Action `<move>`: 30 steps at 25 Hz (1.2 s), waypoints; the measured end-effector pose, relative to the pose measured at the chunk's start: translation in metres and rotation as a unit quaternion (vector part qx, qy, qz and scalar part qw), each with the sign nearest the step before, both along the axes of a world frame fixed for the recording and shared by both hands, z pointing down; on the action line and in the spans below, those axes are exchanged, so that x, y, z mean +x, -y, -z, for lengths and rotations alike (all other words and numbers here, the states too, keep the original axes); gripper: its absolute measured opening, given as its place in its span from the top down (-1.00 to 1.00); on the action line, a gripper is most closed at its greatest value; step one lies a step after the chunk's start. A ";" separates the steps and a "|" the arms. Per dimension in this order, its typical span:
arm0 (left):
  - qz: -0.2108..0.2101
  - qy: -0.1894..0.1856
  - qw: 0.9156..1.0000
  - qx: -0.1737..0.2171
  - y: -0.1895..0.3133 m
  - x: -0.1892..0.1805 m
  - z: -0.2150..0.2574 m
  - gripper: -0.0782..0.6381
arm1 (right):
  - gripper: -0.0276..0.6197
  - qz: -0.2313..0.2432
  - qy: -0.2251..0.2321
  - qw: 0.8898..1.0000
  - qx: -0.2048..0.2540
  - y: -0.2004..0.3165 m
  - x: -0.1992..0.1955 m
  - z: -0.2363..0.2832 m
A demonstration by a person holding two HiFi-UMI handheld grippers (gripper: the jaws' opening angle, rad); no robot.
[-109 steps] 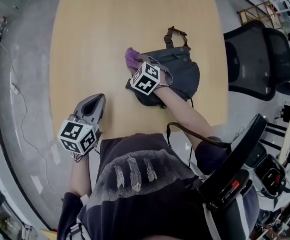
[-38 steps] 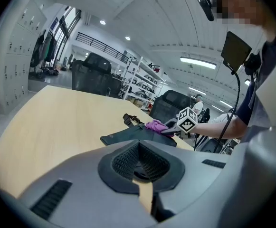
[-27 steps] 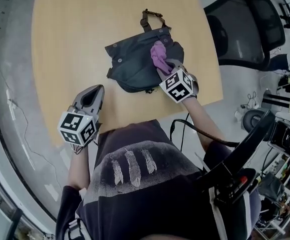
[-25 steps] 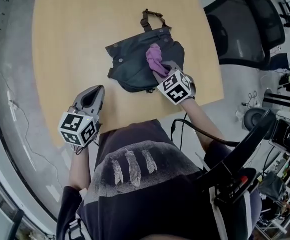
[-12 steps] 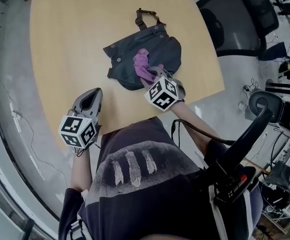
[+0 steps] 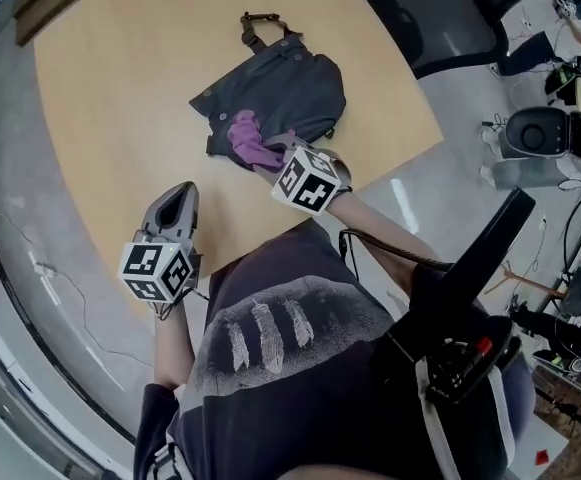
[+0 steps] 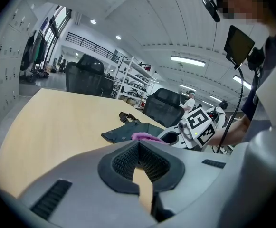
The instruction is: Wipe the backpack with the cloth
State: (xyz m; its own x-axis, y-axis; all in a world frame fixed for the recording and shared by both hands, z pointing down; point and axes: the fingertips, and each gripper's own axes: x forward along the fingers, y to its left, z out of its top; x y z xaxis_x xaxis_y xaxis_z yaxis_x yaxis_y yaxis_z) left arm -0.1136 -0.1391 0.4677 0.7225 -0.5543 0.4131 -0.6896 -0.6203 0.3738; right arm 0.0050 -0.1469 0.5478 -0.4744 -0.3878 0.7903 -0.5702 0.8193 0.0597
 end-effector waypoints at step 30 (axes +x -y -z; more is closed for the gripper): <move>0.045 0.055 0.997 0.008 -0.127 0.110 0.020 0.76 | 0.57 -0.004 0.387 0.921 -0.040 -0.118 0.091 0.147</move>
State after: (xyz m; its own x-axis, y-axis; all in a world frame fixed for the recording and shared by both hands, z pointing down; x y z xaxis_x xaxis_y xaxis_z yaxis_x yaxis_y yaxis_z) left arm -0.0032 -0.0117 0.4476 0.6206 -0.6219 0.4776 -0.7787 -0.5601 0.2827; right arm 0.0956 -0.0290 0.4008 -0.9056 -0.3483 0.2421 -0.4219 0.7990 -0.4286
